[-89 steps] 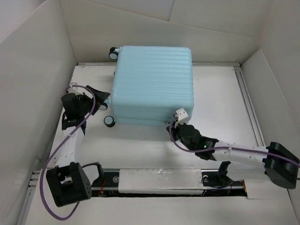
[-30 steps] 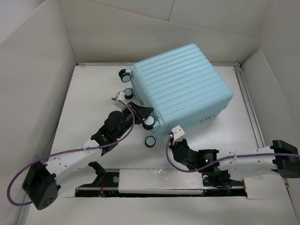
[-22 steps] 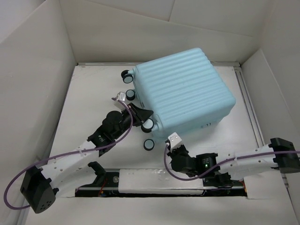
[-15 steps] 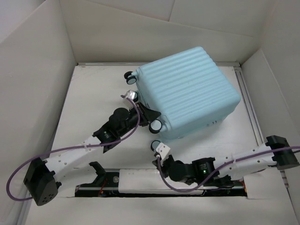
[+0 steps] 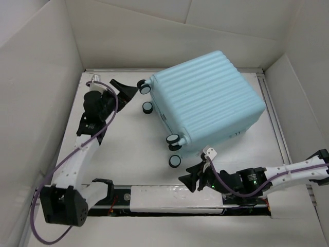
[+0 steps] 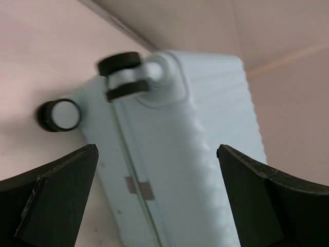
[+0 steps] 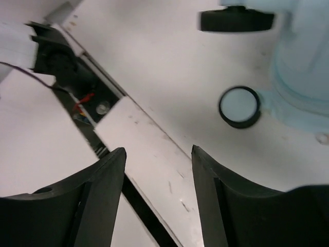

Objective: Pack the luggage

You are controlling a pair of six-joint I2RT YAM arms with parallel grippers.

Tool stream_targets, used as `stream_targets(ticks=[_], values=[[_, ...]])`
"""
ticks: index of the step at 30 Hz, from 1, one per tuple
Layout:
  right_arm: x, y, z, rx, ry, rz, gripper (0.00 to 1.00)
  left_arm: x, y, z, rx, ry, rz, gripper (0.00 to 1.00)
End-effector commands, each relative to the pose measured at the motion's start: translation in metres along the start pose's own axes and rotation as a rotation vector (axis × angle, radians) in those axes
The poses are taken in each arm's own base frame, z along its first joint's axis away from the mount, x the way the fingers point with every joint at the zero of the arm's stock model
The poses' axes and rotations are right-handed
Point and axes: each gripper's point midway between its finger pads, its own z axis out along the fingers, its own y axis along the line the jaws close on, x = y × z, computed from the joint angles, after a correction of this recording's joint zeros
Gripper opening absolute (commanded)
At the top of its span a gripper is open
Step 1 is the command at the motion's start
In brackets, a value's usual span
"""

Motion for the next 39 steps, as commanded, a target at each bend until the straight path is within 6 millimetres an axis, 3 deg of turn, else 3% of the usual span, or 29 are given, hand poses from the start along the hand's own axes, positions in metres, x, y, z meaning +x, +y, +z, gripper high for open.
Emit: stream_targets(ticks=[1,2,4,5,9,14,18,23,25,26,35,39], values=[[0.011,-0.036,-0.006,0.157,0.017,0.042,0.6,-0.005,0.016,0.012,0.014,0.054,-0.003,1.0],[0.014,-0.039,-0.007,0.162,0.021,0.045,0.58,-0.003,0.025,0.022,-0.009,0.073,0.006,1.0],[0.02,-0.046,-0.008,0.174,0.021,0.036,0.57,-0.009,0.021,0.033,0.014,0.077,0.068,1.0],[0.02,-0.047,-0.009,0.172,0.018,0.048,0.57,-0.004,0.032,0.042,-0.006,0.095,0.057,1.0],[0.023,-0.056,-0.01,0.182,-0.001,0.054,0.57,-0.006,0.041,0.061,-0.011,0.113,0.084,1.0],[0.021,-0.059,-0.012,0.177,-0.019,0.076,0.62,-0.005,0.032,0.077,0.064,0.124,0.031,1.0],[0.031,-0.066,-0.01,0.185,0.002,0.07,0.62,-0.013,0.02,0.089,0.136,0.092,-0.039,1.0],[0.038,-0.062,-0.007,0.152,0.014,0.077,0.62,-0.003,0.037,0.112,0.128,0.131,-0.19,1.0],[0.042,-0.061,-0.006,0.145,0.02,0.077,0.62,-0.007,0.03,0.116,0.163,0.124,-0.229,1.0],[0.046,-0.064,-0.006,0.151,0.027,0.069,0.62,-0.004,0.036,0.121,0.155,0.129,-0.253,1.0],[0.061,-0.063,-0.001,0.126,0.042,0.086,0.62,-0.022,0.01,0.131,0.314,0.098,-0.38,1.0],[0.067,-0.067,-0.001,0.142,0.054,0.091,0.62,-0.018,0.017,0.142,0.299,0.128,-0.409,1.0]])
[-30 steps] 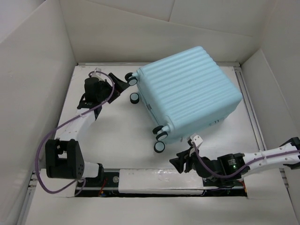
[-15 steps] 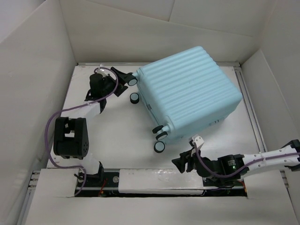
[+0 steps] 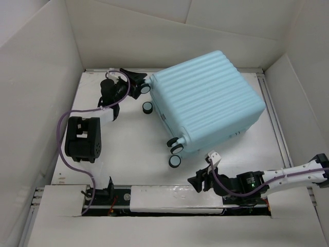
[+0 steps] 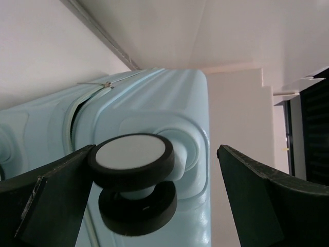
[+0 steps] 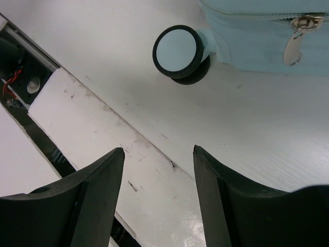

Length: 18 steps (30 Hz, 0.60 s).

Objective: Pack the luggage

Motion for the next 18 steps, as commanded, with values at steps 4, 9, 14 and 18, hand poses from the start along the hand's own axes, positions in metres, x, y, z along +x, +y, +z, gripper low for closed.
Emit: stream_targets(ticks=[4,9,14,18], values=[[-0.013,-0.001,-0.001,0.029,-0.048,0.077,0.62,-0.004,-0.034,0.008,0.124,0.025,0.003,1.0],[-0.038,-0.024,-0.014,0.117,-0.127,0.161,0.62,-0.001,-0.029,0.015,0.145,0.043,0.004,0.92],[-0.068,-0.052,-0.026,0.187,-0.228,0.221,0.53,0.004,-0.045,0.015,0.212,0.056,-0.003,0.63],[-0.084,-0.065,-0.032,0.196,-0.258,0.213,0.5,0.003,-0.049,0.014,0.228,0.055,-0.003,0.16]])
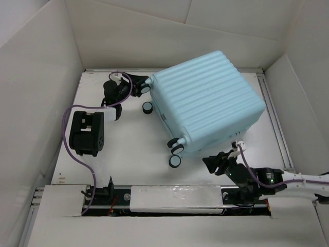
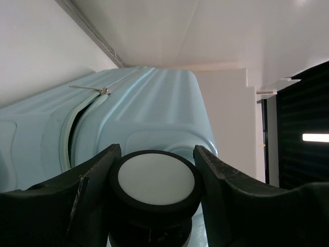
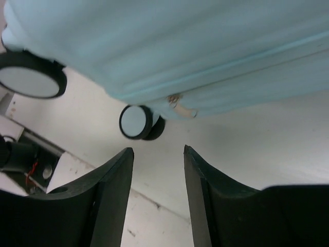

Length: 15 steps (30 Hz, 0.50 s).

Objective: Pack the luggage

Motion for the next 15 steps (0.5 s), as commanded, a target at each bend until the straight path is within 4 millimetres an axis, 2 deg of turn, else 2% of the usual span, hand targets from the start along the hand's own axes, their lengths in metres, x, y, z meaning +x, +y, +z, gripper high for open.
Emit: stream_targets(ticks=[1,2,4,6,7,8,10,11,12,13,14,15], values=[[-0.022,-0.007,0.0,0.027,-0.041,-0.026,0.48,0.006,-0.049,-0.001,0.152,0.02,0.068,0.0],[-0.025,-0.008,0.001,0.032,-0.048,-0.026,0.48,0.007,-0.043,-0.003,0.139,0.021,0.059,0.0],[-0.027,-0.014,0.007,0.063,-0.048,-0.029,0.47,0.005,-0.047,-0.011,0.148,0.002,0.066,0.0],[-0.024,-0.018,0.018,0.103,-0.031,-0.093,0.44,0.006,-0.038,-0.02,0.127,-0.008,0.077,0.0],[-0.029,-0.019,0.024,0.121,-0.023,-0.1,0.44,0.004,-0.044,-0.028,0.136,-0.022,0.1,0.0],[-0.027,-0.017,0.036,0.139,-0.002,-0.133,0.44,-0.001,-0.042,-0.034,0.123,-0.039,0.11,0.0],[-0.037,-0.025,0.053,0.177,0.003,-0.213,0.42,0.002,-0.022,-0.047,0.063,-0.059,0.124,0.0],[-0.042,-0.015,0.06,0.141,0.017,-0.231,0.41,-0.001,-0.028,-0.057,0.065,-0.076,0.143,0.0],[-0.044,-0.01,0.073,0.133,0.02,-0.254,0.39,-0.004,-0.023,-0.063,0.05,-0.095,0.149,0.0],[-0.053,-0.012,0.079,0.139,0.012,-0.307,0.39,0.002,-0.008,-0.072,0.017,-0.102,0.137,0.0],[-0.059,0.0,0.083,0.102,0.008,-0.329,0.38,0.007,-0.005,-0.077,0.01,-0.101,0.133,0.0],[-0.066,0.005,0.09,0.091,-0.012,-0.349,0.38,0.008,-0.013,-0.086,0.024,-0.112,0.144,0.0]])
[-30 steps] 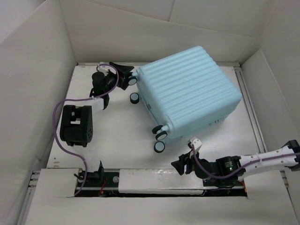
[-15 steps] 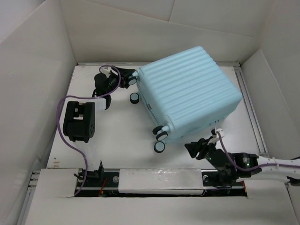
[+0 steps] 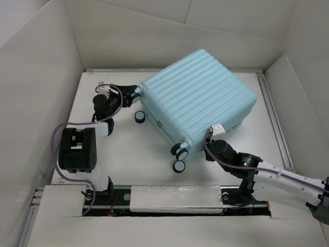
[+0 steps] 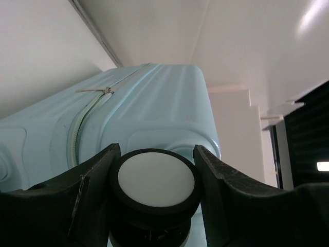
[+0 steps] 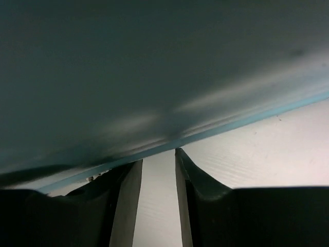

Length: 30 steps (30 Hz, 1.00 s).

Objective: Pack the luggage

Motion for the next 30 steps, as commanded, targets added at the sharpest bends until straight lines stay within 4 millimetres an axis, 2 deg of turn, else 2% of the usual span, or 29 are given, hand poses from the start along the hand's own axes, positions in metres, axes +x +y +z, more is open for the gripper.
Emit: stream_targets(ticks=[1,2,3,5,6,7,8,9,10,12,13,14,15,16,17,19,20,22,23,25,26,27,28,30], values=[[-0.09,0.051,0.0,-0.198,-0.23,-0.062,0.38,0.012,-0.005,-0.038,0.024,0.014,0.09,0.0],[-0.096,0.047,0.003,-0.183,-0.234,-0.084,0.36,0.012,0.001,-0.047,0.005,-0.004,0.08,0.0],[-0.112,0.051,0.001,-0.197,-0.261,-0.096,0.34,0.016,-0.01,-0.058,0.03,-0.018,0.097,0.0],[-0.122,0.046,0.011,-0.201,-0.252,-0.151,0.33,0.021,0.012,-0.078,-0.041,-0.048,0.058,0.0],[-0.137,0.046,0.011,-0.216,-0.276,-0.152,0.33,0.021,-0.003,-0.091,-0.008,-0.075,0.111,0.0],[-0.141,0.046,0.016,-0.226,-0.276,-0.155,0.31,0.023,-0.003,-0.098,-0.019,-0.086,0.125,0.0],[-0.145,0.043,0.019,-0.236,-0.272,-0.158,0.31,0.024,0.015,-0.106,-0.099,-0.113,0.109,0.0],[-0.15,0.033,0.022,-0.23,-0.281,-0.139,0.31,0.022,0.012,-0.112,-0.111,-0.135,0.134,0.0],[-0.151,0.037,0.024,-0.266,-0.271,-0.14,0.31,0.022,-0.006,-0.123,-0.083,-0.169,0.184,0.0],[-0.154,0.028,0.027,-0.25,-0.27,-0.117,0.31,0.012,-0.007,-0.133,-0.16,-0.227,0.242,0.0],[-0.147,0.026,0.026,-0.25,-0.263,-0.105,0.33,0.009,-0.015,-0.137,-0.171,-0.245,0.276,0.07],[-0.151,0.018,0.022,-0.235,-0.282,-0.093,0.37,0.007,-0.029,-0.142,-0.164,-0.264,0.321,0.26],[-0.15,0.015,0.02,-0.23,-0.286,-0.061,0.39,0.0,-0.051,-0.145,-0.158,-0.285,0.405,0.47],[-0.15,0.006,0.018,-0.211,-0.296,-0.039,0.4,-0.006,-0.041,-0.153,-0.255,-0.313,0.412,0.79],[-0.14,0.002,0.018,-0.21,-0.277,-0.028,0.4,-0.01,-0.053,-0.16,-0.258,-0.34,0.452,0.88],[-0.137,-0.006,0.007,-0.209,-0.297,0.003,0.44,-0.019,-0.07,-0.174,-0.29,-0.4,0.534,0.98],[-0.124,-0.013,0.01,-0.19,-0.274,0.005,0.46,-0.018,-0.078,-0.179,-0.277,-0.406,0.562,0.99],[-0.117,-0.019,0.006,-0.179,-0.276,0.02,0.47,-0.007,-0.109,-0.188,-0.189,-0.39,0.649,0.97],[-0.111,-0.021,0.009,-0.177,-0.262,0.02,0.47,-0.002,-0.117,-0.189,-0.164,-0.366,0.7,0.95],[-0.097,-0.025,0.013,-0.172,-0.236,0.03,0.33,0.026,-0.129,-0.18,-0.096,-0.23,0.746,0.94],[-0.097,-0.026,0.015,-0.175,-0.235,0.033,0.26,0.047,-0.124,-0.176,-0.061,-0.105,0.747,0.93],[-0.087,-0.025,0.019,-0.181,-0.217,0.03,0.16,0.055,-0.119,-0.173,-0.047,-0.04,0.766,0.93],[-0.09,-0.024,0.02,-0.185,-0.239,0.032,0.0,0.06,-0.111,-0.169,-0.053,0.011,0.773,0.93],[-0.086,-0.023,0.023,-0.196,-0.248,0.032,0.0,0.062,-0.113,-0.17,-0.043,0.027,0.814,0.93]])
